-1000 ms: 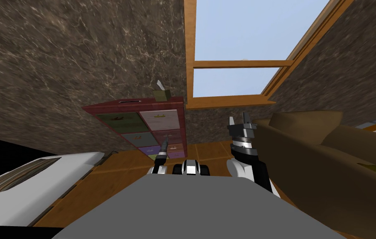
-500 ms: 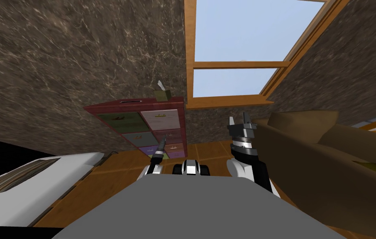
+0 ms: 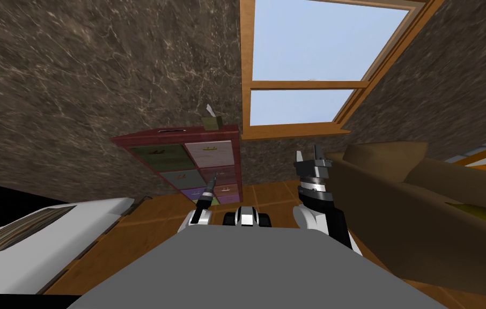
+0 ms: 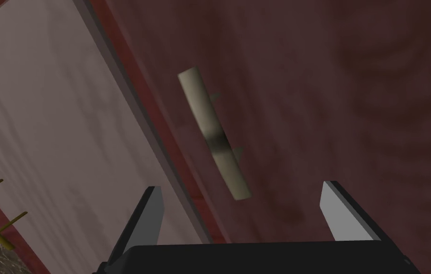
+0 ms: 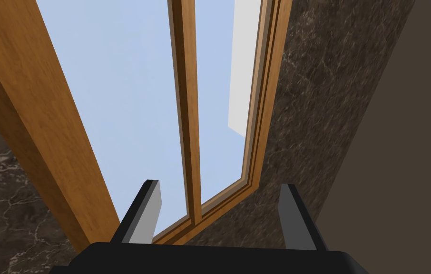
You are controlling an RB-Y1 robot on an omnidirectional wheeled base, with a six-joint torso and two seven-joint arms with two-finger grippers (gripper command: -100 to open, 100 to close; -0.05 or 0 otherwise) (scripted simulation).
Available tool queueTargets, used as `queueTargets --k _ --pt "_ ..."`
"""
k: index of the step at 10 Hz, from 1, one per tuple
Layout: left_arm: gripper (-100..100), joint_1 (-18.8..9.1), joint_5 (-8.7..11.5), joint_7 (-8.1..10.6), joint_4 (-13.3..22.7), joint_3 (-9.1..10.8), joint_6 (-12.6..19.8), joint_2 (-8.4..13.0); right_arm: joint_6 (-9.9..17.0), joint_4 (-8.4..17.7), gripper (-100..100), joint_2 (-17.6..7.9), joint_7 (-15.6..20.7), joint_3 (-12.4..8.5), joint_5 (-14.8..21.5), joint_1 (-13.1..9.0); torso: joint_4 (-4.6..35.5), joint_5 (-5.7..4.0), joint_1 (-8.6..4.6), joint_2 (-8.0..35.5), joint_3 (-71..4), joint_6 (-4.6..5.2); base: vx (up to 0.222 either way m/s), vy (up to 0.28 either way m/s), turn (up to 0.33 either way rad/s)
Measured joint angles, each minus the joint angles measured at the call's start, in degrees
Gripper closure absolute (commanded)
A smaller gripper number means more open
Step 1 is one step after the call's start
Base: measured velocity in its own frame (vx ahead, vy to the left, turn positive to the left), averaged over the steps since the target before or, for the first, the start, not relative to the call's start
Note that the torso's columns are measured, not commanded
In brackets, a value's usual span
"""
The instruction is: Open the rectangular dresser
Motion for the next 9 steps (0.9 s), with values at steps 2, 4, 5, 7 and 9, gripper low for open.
queueTargets --k 2,4,5,7,9 --pt "-100 -0.3 -0.2 0.42 -1.3 -0.23 2.0 0.3 0.0 0.0 0 0.0 0.0 0.0 0.0 0.0 0.0 0.01 0.03 0.0 0.0 0.00 -0.034 0.028 -0.032" --pt "-100 -0.7 -0.4 0.81 -2.4 -0.49 4.3 0.2 0.0 0.0 0 0.0 0.0 0.0 0.0 0.0 0.0 0.02 0.04 0.0 0.0 0.00 -0.032 0.032 -0.022" --pt "-100 -0.9 -0.5 1.01 -2.9 -0.58 5.2 0.1 0.0 0.0 0 0.0 0.0 0.0 0.0 0.0 0.0 0.01 0.02 0.0 0.0 0.00 -0.023 0.029 -0.027" --pt "-100 -1.3 -0.6 1.46 -3.6 -0.74 7.2 -1.5 0.0 0.0 0 0.0 0.0 0.0 0.0 0.0 0.0 0.00 -0.01 0.0 0.0 0.00 -0.019 0.015 -0.016" --pt "-100 -1.4 -0.6 1.55 -4.5 -0.73 8.2 -1.5 0.0 0.0 0 0.0 0.0 0.0 0.0 0.0 0.0 -0.01 -0.02 -0.2 -0.1 0.01 0.055 0.003 -0.016"
